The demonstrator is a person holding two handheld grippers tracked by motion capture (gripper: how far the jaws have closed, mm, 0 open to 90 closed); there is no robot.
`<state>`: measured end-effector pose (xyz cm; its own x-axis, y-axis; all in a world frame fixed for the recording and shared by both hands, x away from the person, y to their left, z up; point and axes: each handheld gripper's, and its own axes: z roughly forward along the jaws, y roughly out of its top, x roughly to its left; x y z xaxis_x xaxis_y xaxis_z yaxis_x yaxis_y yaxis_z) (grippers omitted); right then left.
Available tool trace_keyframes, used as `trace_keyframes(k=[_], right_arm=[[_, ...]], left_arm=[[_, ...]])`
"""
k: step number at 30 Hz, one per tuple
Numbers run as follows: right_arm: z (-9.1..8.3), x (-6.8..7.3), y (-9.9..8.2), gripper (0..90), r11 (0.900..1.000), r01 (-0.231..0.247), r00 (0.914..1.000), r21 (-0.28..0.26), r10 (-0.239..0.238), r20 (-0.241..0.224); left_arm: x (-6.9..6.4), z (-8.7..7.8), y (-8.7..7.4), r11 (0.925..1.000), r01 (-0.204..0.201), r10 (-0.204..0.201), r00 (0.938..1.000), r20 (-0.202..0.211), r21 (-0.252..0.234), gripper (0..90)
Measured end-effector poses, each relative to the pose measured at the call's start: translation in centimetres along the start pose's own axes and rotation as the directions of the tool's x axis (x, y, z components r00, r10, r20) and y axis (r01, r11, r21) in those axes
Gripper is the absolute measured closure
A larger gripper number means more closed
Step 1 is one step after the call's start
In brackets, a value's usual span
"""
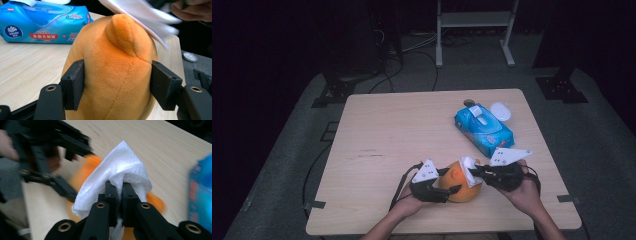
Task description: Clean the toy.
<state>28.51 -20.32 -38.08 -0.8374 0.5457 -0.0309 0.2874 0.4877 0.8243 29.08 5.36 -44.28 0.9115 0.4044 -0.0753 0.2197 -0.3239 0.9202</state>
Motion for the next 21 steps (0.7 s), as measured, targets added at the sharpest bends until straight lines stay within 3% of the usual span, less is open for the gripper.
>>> trace_keyframes(k=[3, 4, 5, 6, 8, 10, 14, 15, 16, 17, 19, 21], right_arm=[[0.0, -1.2, -1.0, 84.7, 0.9980, -0.063, 0.9980, 0.003, 0.063, -0.006], [0.1, -1.4, -1.2, 84.7, 0.9974, -0.072, 0.9973, 0.004, 0.072, -0.018], [0.1, -1.5, -1.3, 84.7, 0.9972, -0.075, 0.9969, 0.006, 0.075, -0.023], [0.1, -1.4, -1.4, 84.7, 0.9974, -0.072, 0.9971, 0.009, 0.072, -0.024], [0.0, -1.2, -1.3, 84.7, 0.9974, -0.072, 0.9966, 0.008, 0.072, -0.040], [0.1, -1.1, -1.2, 84.6, 0.9976, -0.069, 0.9962, 0.008, 0.069, -0.053], [0.4, -0.9, -1.1, 84.6, 0.9976, -0.069, 0.9952, 0.009, 0.070, -0.068], [0.4, -0.8, -1.0, 84.6, 0.9975, -0.069, 0.9953, 0.012, 0.070, -0.067], [0.4, -0.8, -1.0, 84.7, 0.9971, -0.074, 0.9948, 0.013, 0.075, -0.069], [0.4, -0.7, -0.9, 84.7, 0.9962, -0.087, 0.9933, 0.006, 0.087, -0.077], [0.3, -0.7, -0.8, 84.7, 0.9958, -0.091, 0.9927, -0.002, 0.091, -0.079], [0.2, -0.7, 0.2, 84.8, 0.9945, -0.094, 0.9925, -0.045, 0.090, -0.082]], left_arm=[[-0.1, -0.1, 0.0, 0.9991, -0.041, 0.040, 0.9981, 0.048, 0.010, 31.2], [-0.1, -0.2, 0.1, 0.9970, -0.073, 0.072, 0.9948, 0.073, 0.023, 27.8], [-0.1, -0.2, 0.1, 0.9970, -0.073, 0.072, 0.9948, 0.073, 0.023, 23.8], [0.0, -0.6, 0.2, 0.9893, -0.139, 0.134, 0.9847, 0.111, 0.043, 19.6], [0.6, -0.9, -0.2, 0.9851, -0.169, 0.162, 0.9763, 0.143, 0.034, 13.7], [1.1, -0.6, -0.5, 0.9860, -0.162, 0.156, 0.9789, 0.132, 0.039, 9.7], [1.0, 0.8, -1.1, 0.9830, -0.182, 0.179, 0.9768, 0.118, 0.021, 7.3], [1.0, 0.8, -1.1, 0.9830, -0.182, 0.179, 0.9768, 0.118, 0.021, 11.1], [0.5, 0.4, -0.7, 0.9779, -0.207, 0.204, 0.9756, 0.081, 0.031, 18.0], [0.5, 0.2, -0.4, 0.9775, -0.208, 0.206, 0.9757, 0.075, 0.033, 26.6], [0.5, -0.3, 0.0, 0.9758, -0.216, 0.213, 0.9746, 0.069, 0.035, 33.1], [0.8, -1.7, 1.4, 0.9735, -0.222, 0.220, 0.9749, 0.032, 0.056, 34.9]])
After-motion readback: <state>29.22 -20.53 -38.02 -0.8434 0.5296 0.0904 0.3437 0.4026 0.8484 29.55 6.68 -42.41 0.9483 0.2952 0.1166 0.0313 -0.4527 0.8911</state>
